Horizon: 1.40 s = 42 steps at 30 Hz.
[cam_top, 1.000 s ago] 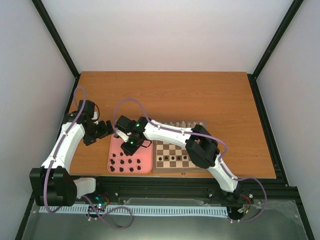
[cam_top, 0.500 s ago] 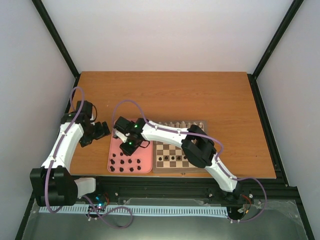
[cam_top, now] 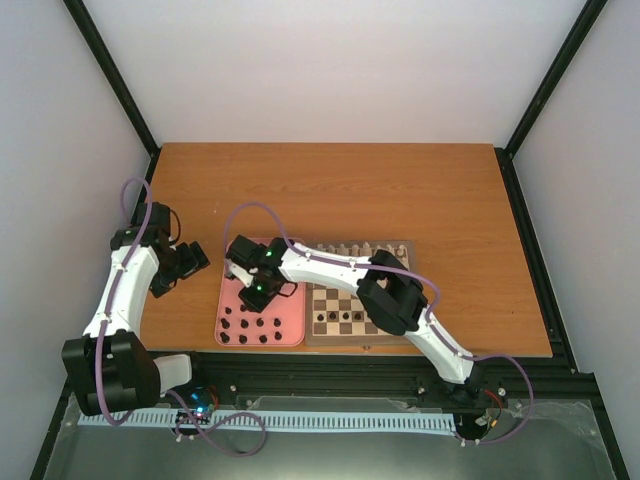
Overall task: Set up the chess pieces on the board
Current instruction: Pick up the chess piece from the storage box, then place the chess piece on the chessboard.
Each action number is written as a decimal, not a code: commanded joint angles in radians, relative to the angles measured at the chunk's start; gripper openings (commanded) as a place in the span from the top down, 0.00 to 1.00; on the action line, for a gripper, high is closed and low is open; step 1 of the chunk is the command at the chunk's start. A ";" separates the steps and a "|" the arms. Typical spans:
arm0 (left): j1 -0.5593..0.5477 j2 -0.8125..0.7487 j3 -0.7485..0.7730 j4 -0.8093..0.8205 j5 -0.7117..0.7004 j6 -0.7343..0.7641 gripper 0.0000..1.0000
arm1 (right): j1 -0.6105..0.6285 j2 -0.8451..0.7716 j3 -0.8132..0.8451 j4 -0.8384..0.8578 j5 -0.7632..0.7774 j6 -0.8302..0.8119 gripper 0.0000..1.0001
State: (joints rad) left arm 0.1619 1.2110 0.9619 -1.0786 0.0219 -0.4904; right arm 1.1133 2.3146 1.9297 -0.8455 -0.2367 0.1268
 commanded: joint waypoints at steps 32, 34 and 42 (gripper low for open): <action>0.010 -0.018 0.008 -0.003 0.004 -0.011 0.00 | -0.092 -0.197 -0.060 -0.035 0.121 0.063 0.97; 0.009 -0.018 0.007 -0.001 0.004 -0.011 0.00 | -0.119 -0.271 -0.118 -0.039 0.145 0.081 0.97; 0.009 -0.015 0.001 0.002 0.009 -0.010 0.00 | -0.246 -0.619 -0.557 -0.076 0.228 0.130 0.97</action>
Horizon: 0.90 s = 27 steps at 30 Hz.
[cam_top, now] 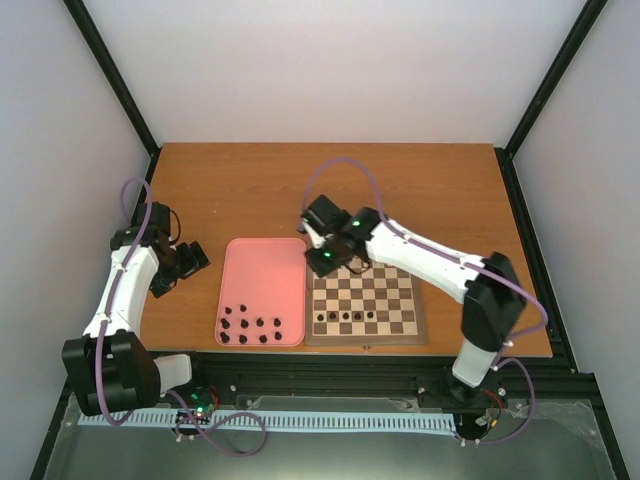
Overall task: Set up the chess pieces on the board
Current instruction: Place the chess piece on the chessboard.
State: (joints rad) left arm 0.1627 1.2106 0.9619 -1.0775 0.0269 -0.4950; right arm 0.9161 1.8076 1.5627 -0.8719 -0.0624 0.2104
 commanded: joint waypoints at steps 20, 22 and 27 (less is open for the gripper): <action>0.009 0.015 0.011 0.013 0.017 -0.002 0.00 | -0.171 -0.447 -0.667 -0.069 0.086 0.142 0.97; 0.008 0.017 0.013 0.013 0.018 -0.001 0.00 | -0.170 -0.445 -0.678 -0.063 0.074 0.145 0.97; 0.009 0.015 0.008 0.011 0.016 0.001 0.00 | -0.171 -0.453 -0.708 -0.045 0.042 0.154 0.97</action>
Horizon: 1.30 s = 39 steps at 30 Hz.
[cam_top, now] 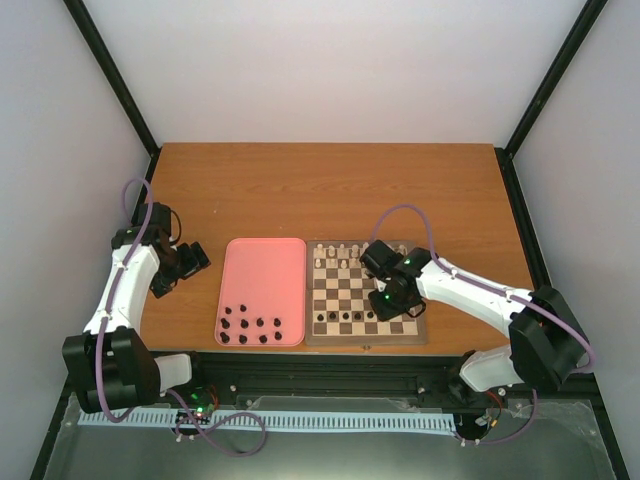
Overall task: Set up the chess pieces on the board
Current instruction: Place the chess piece on the chessboard.
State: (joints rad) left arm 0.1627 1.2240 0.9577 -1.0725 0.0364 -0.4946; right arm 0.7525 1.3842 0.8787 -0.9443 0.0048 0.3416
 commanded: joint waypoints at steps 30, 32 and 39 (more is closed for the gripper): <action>0.009 -0.014 -0.004 0.008 0.010 0.004 0.00 | -0.007 0.052 -0.046 0.059 -0.021 0.018 0.89; 0.008 -0.014 -0.005 0.008 0.010 0.004 0.00 | -0.007 0.046 -0.043 0.056 -0.017 0.018 0.88; 0.008 -0.010 0.000 0.008 0.012 0.002 0.00 | -0.007 0.041 -0.030 0.039 -0.007 0.014 0.82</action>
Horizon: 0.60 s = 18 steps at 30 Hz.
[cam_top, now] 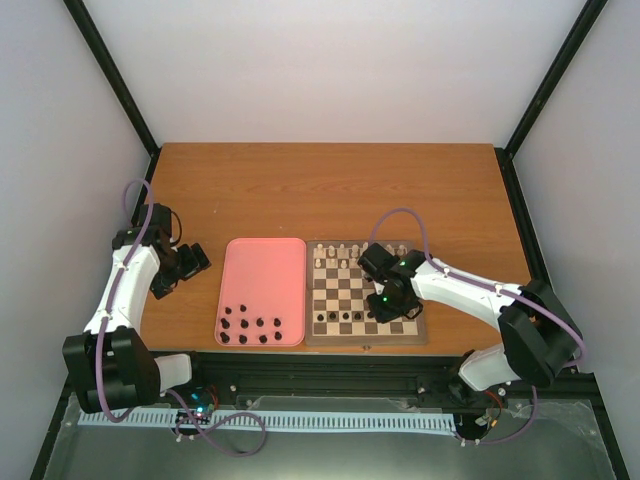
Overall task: Set up the chess pieces on the board
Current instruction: Place the chess piece on the chessboard.
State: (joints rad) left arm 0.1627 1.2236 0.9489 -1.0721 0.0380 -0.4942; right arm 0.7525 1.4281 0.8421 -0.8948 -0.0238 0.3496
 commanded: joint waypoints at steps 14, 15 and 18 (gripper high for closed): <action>0.008 -0.005 0.010 0.008 0.010 0.003 0.00 | -0.007 -0.046 0.065 -0.066 0.016 -0.006 0.66; 0.008 -0.004 0.012 0.008 0.011 0.003 0.00 | -0.007 -0.049 0.074 -0.075 0.018 -0.008 0.65; 0.008 -0.005 0.011 0.008 0.012 0.003 0.00 | -0.007 -0.060 0.111 -0.106 0.036 -0.015 0.63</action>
State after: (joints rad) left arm 0.1627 1.2236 0.9489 -1.0718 0.0383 -0.4942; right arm 0.7521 1.4021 0.8974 -0.9569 -0.0116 0.3416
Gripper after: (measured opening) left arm 0.997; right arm 0.356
